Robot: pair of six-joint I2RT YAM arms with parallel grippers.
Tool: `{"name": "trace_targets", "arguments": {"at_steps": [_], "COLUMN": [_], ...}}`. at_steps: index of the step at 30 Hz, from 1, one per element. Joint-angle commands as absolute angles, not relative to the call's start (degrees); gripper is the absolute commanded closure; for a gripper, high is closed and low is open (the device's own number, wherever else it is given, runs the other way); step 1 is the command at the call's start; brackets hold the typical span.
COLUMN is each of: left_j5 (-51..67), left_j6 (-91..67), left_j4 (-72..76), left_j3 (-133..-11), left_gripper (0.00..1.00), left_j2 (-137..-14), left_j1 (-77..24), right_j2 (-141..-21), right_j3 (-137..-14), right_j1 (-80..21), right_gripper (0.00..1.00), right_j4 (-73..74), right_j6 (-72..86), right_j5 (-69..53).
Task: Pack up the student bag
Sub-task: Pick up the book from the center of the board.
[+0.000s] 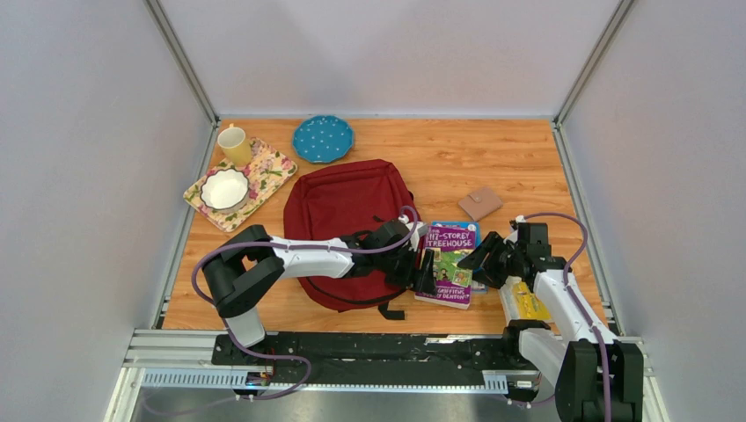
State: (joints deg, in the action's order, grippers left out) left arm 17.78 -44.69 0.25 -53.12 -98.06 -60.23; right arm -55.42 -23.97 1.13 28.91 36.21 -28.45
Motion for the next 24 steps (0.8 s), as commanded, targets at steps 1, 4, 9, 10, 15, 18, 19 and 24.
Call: {"name": "trace_targets", "arguments": {"at_steps": [1, 4, 9, 10, 15, 18, 19, 24], "left_j5": [21.4, 23.2, 25.7, 25.8, 25.1, 28.4, 28.9, 27.5], "left_j6": [-47.7, -48.2, -50.3, -50.4, -49.5, -50.0, -50.4, -52.2], "left_j4": [6.4, 5.3, 2.9, 2.6, 3.9, 2.9, 1.8, 2.5], "left_j3": [-57.9, -61.8, -66.4, -66.7, -65.5, -67.8, -68.7, -66.2], "left_gripper": [0.11, 0.15, 0.24, 0.26, 0.34, 0.32, 0.28, 0.27], "left_j2": [-100.5, -102.4, -104.6, -104.9, -105.9, -108.4, -109.0, -106.8], "left_j1": [-58.4, -58.0, -56.8, -56.3, -55.3, -55.0, -55.0, -55.2], "right_j2": [-55.4, -56.4, -59.5, -60.5, -64.1, -67.6, -68.1, -68.3], "right_j3": [-25.6, -27.4, -30.5, -30.9, -31.9, -33.3, -33.7, -36.3], "right_j1": [0.7, 0.7, 0.7, 0.6, 0.7, 0.7, 0.6, 0.7], "right_gripper": [0.46, 0.49, 0.52, 0.52, 0.54, 0.54, 0.55, 0.54], "right_j4": [32.3, 35.2, 38.7, 38.8, 36.1, 37.8, 38.4, 40.6], "right_j6": [36.5, 36.1, 35.2, 35.1, 32.7, 30.8, 29.9, 29.3], "right_j5": [-30.4, -30.4, -32.5, -32.8, -32.0, -33.3, -33.2, -32.4]}}
